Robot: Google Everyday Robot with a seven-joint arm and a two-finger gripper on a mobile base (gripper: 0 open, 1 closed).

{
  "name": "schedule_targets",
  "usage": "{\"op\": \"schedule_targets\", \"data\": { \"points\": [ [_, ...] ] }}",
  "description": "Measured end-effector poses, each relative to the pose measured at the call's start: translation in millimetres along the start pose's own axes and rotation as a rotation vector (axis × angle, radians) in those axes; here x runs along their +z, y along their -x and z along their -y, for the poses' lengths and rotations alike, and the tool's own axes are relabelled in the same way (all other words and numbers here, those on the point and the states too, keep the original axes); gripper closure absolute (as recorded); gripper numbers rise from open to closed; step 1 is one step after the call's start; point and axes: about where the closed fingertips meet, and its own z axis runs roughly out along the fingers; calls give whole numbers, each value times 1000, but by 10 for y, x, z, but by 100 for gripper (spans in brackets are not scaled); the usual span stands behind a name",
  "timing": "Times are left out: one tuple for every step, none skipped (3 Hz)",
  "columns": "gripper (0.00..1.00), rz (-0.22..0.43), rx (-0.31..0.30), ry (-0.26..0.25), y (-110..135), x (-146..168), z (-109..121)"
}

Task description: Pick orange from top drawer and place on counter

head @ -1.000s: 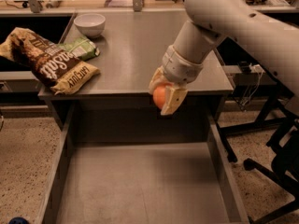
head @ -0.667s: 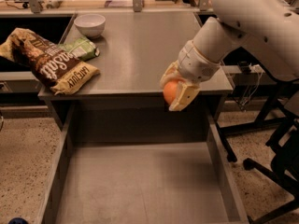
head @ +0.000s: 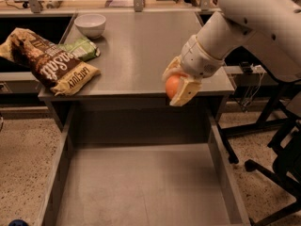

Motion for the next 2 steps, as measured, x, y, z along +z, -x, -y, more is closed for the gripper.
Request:
{"op": "schedule_targets", "data": {
  "points": [
    [100,25,13,-70,25,-171,247],
    [100,101,39,-166,-10,-346,571]
  ]
}}
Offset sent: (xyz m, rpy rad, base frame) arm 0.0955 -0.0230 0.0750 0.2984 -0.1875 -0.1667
